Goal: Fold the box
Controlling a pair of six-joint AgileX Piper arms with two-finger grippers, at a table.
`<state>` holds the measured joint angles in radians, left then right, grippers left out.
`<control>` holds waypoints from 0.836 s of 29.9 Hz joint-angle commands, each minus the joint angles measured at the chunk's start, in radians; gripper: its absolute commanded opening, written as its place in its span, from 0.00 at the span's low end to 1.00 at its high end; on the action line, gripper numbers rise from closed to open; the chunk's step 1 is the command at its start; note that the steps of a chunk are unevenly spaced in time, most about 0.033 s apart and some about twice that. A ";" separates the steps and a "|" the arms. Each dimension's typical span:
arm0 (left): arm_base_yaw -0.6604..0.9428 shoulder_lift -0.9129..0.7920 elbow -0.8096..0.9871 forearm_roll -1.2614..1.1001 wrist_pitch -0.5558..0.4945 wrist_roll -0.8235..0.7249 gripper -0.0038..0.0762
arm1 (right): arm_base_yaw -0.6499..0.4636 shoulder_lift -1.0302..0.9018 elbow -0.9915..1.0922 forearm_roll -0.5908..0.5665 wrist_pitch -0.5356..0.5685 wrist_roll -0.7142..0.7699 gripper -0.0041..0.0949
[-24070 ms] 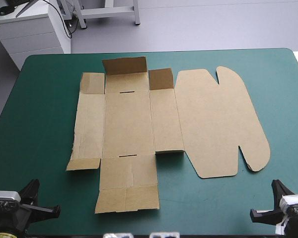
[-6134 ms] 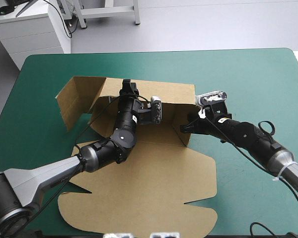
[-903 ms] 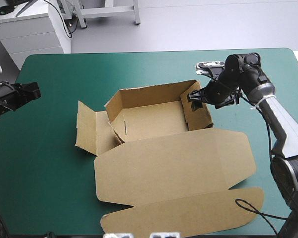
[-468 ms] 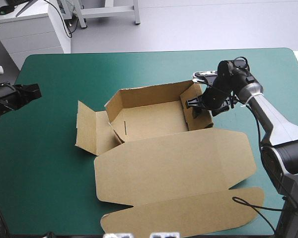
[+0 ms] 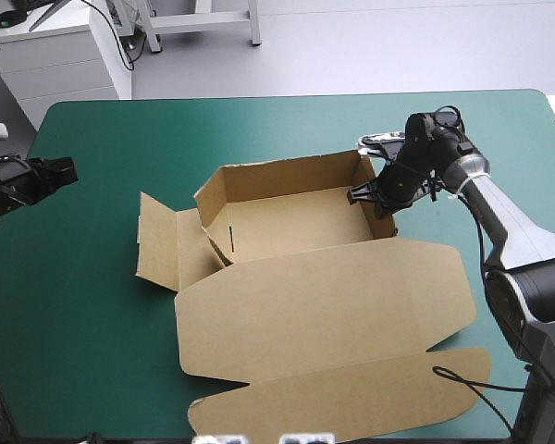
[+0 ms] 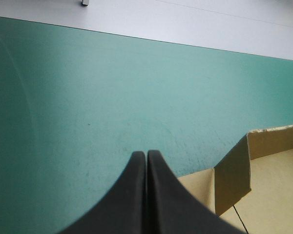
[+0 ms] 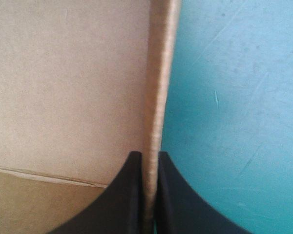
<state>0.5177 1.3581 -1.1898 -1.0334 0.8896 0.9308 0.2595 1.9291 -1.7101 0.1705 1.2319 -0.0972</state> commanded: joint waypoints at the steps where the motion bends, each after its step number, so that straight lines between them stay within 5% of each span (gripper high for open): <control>1: -0.004 -0.028 -0.024 -0.061 -0.016 -0.018 0.04 | -0.002 -0.023 -0.021 0.018 0.016 -0.037 0.02; 9: -0.004 -0.028 -0.024 -0.061 -0.045 -0.018 0.04 | -0.008 -0.112 -0.023 0.009 0.016 -0.115 0.02; 18: -0.004 0.015 -0.024 -0.060 -0.064 -0.018 0.04 | -0.163 -0.341 -0.023 0.006 0.016 -0.176 0.02; 25: -0.004 0.043 -0.024 -0.060 -0.064 -0.018 0.04 | -0.282 -0.459 -0.023 0.136 0.016 -0.225 0.02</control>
<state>0.5168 1.4234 -1.1898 -1.0334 0.8419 0.9198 0.0071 1.5460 -1.7022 0.2034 1.2505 -0.2921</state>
